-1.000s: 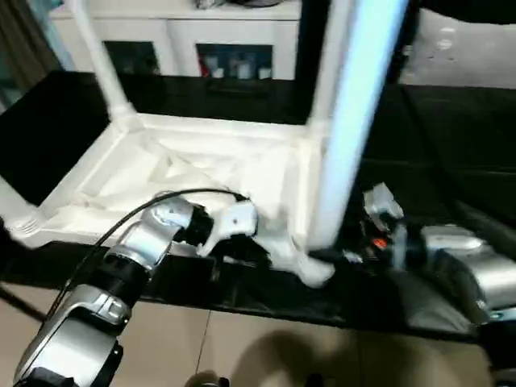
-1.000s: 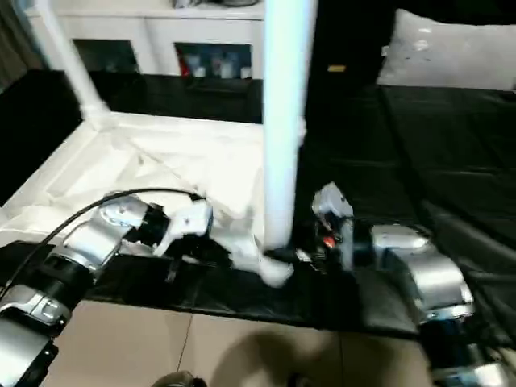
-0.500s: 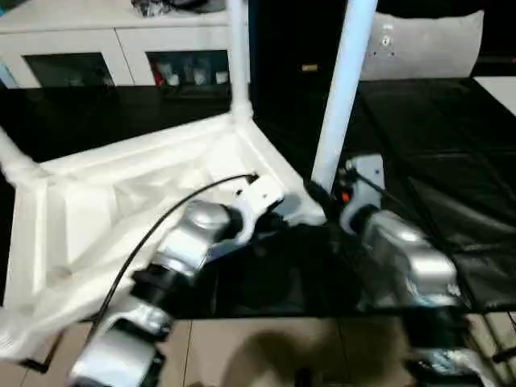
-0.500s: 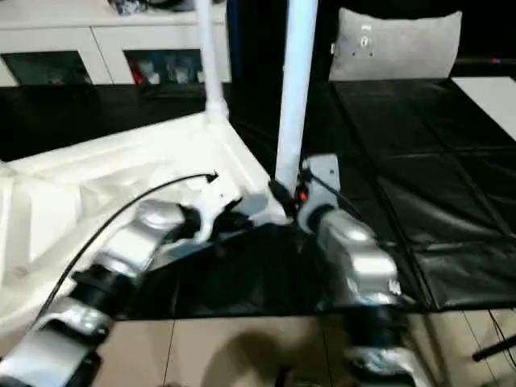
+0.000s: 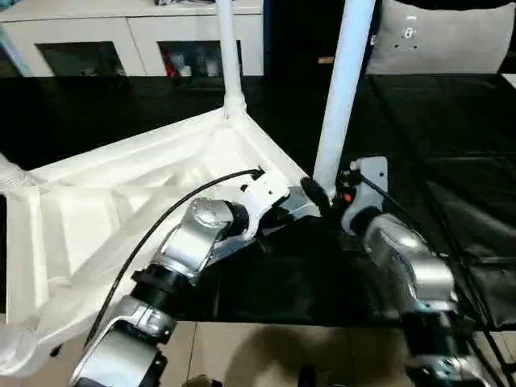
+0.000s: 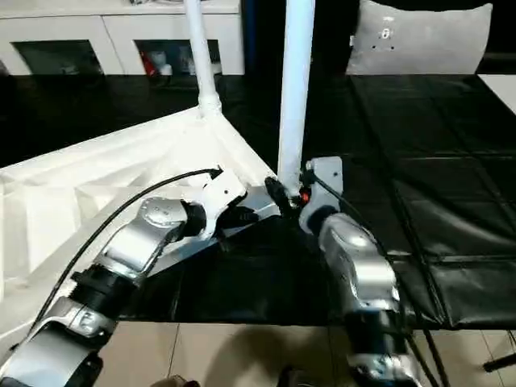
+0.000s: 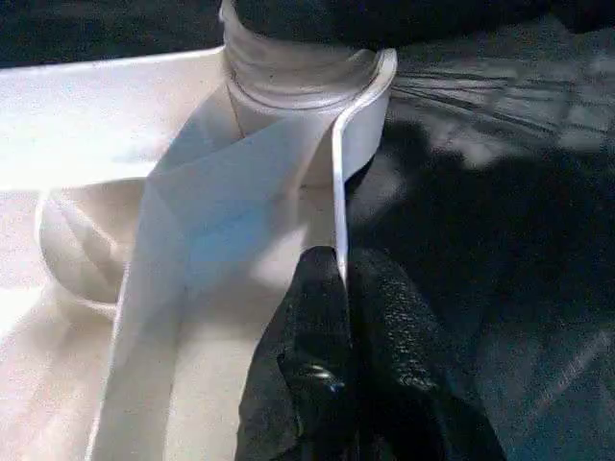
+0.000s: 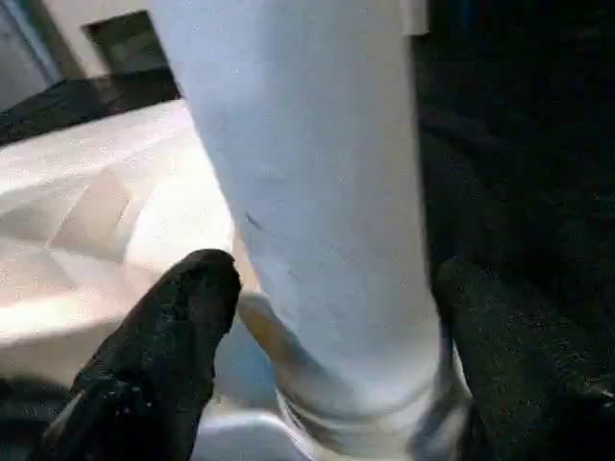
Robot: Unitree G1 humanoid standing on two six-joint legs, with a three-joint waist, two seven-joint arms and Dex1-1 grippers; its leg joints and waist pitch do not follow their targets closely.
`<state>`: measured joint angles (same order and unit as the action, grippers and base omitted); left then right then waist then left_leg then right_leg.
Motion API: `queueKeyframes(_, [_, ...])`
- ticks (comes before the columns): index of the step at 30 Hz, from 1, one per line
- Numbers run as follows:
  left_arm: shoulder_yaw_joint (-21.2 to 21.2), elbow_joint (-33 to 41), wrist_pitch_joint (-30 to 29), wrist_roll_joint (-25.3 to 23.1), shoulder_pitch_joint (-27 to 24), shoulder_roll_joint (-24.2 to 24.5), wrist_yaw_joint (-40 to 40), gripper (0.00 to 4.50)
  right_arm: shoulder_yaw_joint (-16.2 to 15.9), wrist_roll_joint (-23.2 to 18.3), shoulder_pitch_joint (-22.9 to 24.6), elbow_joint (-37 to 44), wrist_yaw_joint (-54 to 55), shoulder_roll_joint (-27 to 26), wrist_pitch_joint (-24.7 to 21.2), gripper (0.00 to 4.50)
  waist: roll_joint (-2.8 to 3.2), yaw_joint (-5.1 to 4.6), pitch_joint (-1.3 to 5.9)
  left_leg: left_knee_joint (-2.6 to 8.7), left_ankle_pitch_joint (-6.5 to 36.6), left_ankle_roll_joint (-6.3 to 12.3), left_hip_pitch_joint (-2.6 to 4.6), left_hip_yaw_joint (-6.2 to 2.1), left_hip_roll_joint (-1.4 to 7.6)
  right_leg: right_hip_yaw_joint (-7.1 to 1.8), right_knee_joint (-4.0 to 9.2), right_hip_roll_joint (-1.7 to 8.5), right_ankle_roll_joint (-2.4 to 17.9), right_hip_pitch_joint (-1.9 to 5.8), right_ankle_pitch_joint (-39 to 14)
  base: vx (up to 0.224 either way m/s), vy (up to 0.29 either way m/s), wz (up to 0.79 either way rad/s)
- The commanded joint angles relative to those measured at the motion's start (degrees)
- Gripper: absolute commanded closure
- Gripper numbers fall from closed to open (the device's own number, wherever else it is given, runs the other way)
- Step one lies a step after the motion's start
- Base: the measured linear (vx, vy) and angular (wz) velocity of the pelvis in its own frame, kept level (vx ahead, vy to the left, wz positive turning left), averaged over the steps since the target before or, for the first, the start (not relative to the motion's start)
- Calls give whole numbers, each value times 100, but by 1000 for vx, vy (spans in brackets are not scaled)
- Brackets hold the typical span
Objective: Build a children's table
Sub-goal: Rotate leg to tighten
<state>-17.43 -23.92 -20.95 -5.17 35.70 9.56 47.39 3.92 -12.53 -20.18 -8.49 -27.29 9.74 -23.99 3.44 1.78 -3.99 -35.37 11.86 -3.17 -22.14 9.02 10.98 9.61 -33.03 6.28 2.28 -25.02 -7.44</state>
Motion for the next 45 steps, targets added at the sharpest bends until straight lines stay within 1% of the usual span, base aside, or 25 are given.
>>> queueKeyframes(1, [29, 206, 492, 130, 58, 161, 300, 450, -30, -148, 46, 216, -543, 237, 81, 41, -91, 59, 514, 326, 338, 855, 29, -10, 149, -345, 386, 291, 699, 539, -1613, 0, 0, 0])
queueKeyframes(2, [-1, 115, 617, 130, 49, 237, 427, 450, -64, -197, 80, 244, -859, 471, 66, 28, -93, 68, 497, 342, 486, 771, 27, -15, 148, -331, 418, 267, 598, 536, -1824, 0, 0, 0])
queueKeyframes(4, [-30, -21, 832, 157, 34, 342, 644, 450, -120, -263, 114, 274, -1305, 810, 46, 16, -86, 73, 474, 354, 697, 650, 56, -14, 155, -335, 456, 265, 498, 508, -2070, 0, 0, 0])
queueKeyframes(5, [-68, -111, 1021, 169, 32, 424, 817, 450, -140, -347, 131, 301, -1634, 1006, 48, 16, -91, 77, 473, 361, 791, 600, 47, -22, 151, -328, 471, 267, 427, 519, -2188, 0, 0, 0])
queueKeyframes(8, [-157, -318, 1441, 243, 48, 615, 1278, 450, -171, -589, 150, 360, -2332, 1382, 63, 16, -106, 103, 473, 360, 971, 612, 65, -15, 131, -320, 528, 265, 316, 498, -2440, 0, 0, 0])
queueKeyframes(12, [-380, -441, 2070, 363, 66, 927, 2190, 450, -400, -786, 156, 388, -3595, 1990, 265, 16, -110, 168, 479, 362, 941, 636, 63, -19, 163, -331, 503, 273, 335, 489, -2404, 0, 0, 0])
queueKeyframes(14, [-438, -475, 2177, 361, 88, 999, 2380, 450, -463, -774, 147, 371, -3851, 2112, 390, 16, -111, 227, 491, 359, 915, 662, 98, -9, 188, -351, 476, 276, 440, 454, -2236, 0, 0, 0])
queueKeyframes(15, [-477, -524, 2288, 357, 115, 1051, 2540, 450, -525, -778, 139, 365, -4082, 2217, 439, 16, -115, 242, 483, 362, 877, 665, 83, 0, 191, -362, 458, 274, 506, 457, -2171, 0, 0, 0])
queueKeyframes(16, [-528, -603, 2453, 341, 167, 1104, 2735, 450, -634, -780, 127, 367, -4407, 2356, 520, 41, -148, 268, 479, 366, 839, 682, 68, 1, 194, -362, 447, 273, 520, 469, -2166, 0, 0, 0])
queueKeyframes(17, [-553, -667, 2552, 341, 200, 1123, 2841, 450, -693, -795, 115, 358, -4565, 2418, 555, 50, -143, 319, 489, 359, 782, 709, 72, 5, 199, -373, 434, 279, 527, 467, -2133, 0, 0, 0])
queueKeyframes(19, [-618, -749, 2746, 359, 255, 1169, 3103, 450, -831, -838, 95, 342, -4896, 2536, 561, 64, -148, 357, 494, 362, 727, 721, 76, 11, 212, -391, 410, 279, 576, 461, -2053, 0, 0, 0])
queueKeyframes(20, [-643, -782, 2819, 369, 277, 1185, 3208, 450, -892, -849, 86, 330, -5018, 2582, 565, 64, -145, 377, 496, 369, 706, 731, 72, 6, 222, -402, 388, 278, 629, 461, -1978, 0, 0, 0])
queueKeyframes(22, [-727, -830, 2987, 385, 328, 1218, 3424, 450, -1075, -821, 70, 303, -5289, 2665, 571, 92, -166, 386, 490, 371, 706, 730, 58, 14, 221, -415, 373, 291, 657, 467, -1940, 0, 0, 0])
queueKeyframes(23, [-744, -836, 3016, 392, 338, 1221, 3469, 450, -1127, -807, 66, 298, -5344, 2677, 572, 92, -159, 401, 492, 372, 700, 726, 64, 12, 223, -416, 378, 294, 662, 464, -1963, 0, 0, 0])
queueKeyframes(26, [-771, -903, 3154, 384, 380, 1205, 3607, 450, -1246, -782, 39, 236, -5483, 2667, 611, 133, -171, 429, 479, 372, 735, 692, 66, 25, 215, -419, 396, 298, 634, 457, -2104, 0, 0, 0])
queueKeyframes(27, [-774, -915, 3173, 384, 388, 1200, 3631, 450, -1263, -783, 34, 224, -5500, 2660, 613, 133, -169, 437, 477, 374, 745, 681, 74, 25, 216, -417, 407, 298, 617, 451, -2154, 0, 0, 0])
queueKeyframes(28, [-777, -921, 3199, 383, 395, 1190, 3656, 450, -1291, -770, 28, 212, -5507, 2642, 628, 144, -184, 437, 470, 381, 770, 657, 71, 26, 217, -417, 409, 295, 592, 452, -2193, 0, 0, 0])
queueKeyframes(31, [-778, -992, 3286, 385, 431, 1160, 3713, 450, -1350, -747, -2, 148, -5540, 2593, 659, 177, -185, 434, 468, 383, 796, 619, 65, 23, 210, -407, 421, 299, 532, 459, -2295, 0, 0, 0])
queueKeyframes(32, [-778, -1014, 3308, 388, 441, 1153, 3727, 450, -1363, -751, -7, 138, -5552, 2585, 658, 177, -190, 430, 460, 383, 800, 620, 57, 25, 205, -404, 429, 295, 517, 458, -2324, 0, 0, 0])
queueKeyframes(33, [-779, -1037, 3330, 390, 450, 1146, 3737, 450, -1383, -765, -8, 138, -5572, 2577, 645, 183, -186, 433, 460, 385, 820, 605, 75, 27, 203, -400, 440, 291, 494, 451, -2384, 0, 0, 0])
queueKeyframes(35, [-773, -1070, 3365, 391, 459, 1140, 3752, 450, -1415, -797, 4, 163, -5608, 2580, 609, 209, -189, 438, 464, 384, 791, 615, 70, 23, 213, -408, 425, 291, 508, 451, -2296, 0, 0, 0])
queueKeyframes(38, [-757, -1117, 3404, 398, 466, 1136, 3759, 450, -1451, -853, 48, 227, -5655, 2600, 548, 228, -186, 443, 467, 383, 746, 643, 67, 25, 215, -413, 412, 289, 543, 449, -2199, 0, 0, 0])
queueKeyframes(40, [-721, -1140, 3387, 416, 457, 1129, 3750, 450, -1457, -929, 92, 295, -5673, 2613, 445, 248, -180, 446, 466, 385, 748, 650, 67, 22, 222, -414, 403, 290, 570, 450, -2177, 0, 0, 0])
queueKeyframes(43, [-646, -1135, 3287, 453, 422, 1106, 3675, 450, -1439, -1088, 192, 457, -5651, 2620, 181, 252, -179, 453, 462, 386, 761, 640, 66, 24, 214, -413, 416, 292, 555, 457, -2224, 0, 0, 0])
queueKeyframes(45, [-572, -1049, 3057, 483, 379, 1070, 3511, 450, -1410, -1203, 299, 639, -5537, 2583, -48, 254, -181, 460, 459, 391, 747, 628, 73, 26, 222, -420, 423, 287, 533, 455, -2235, 0, 0, 0])
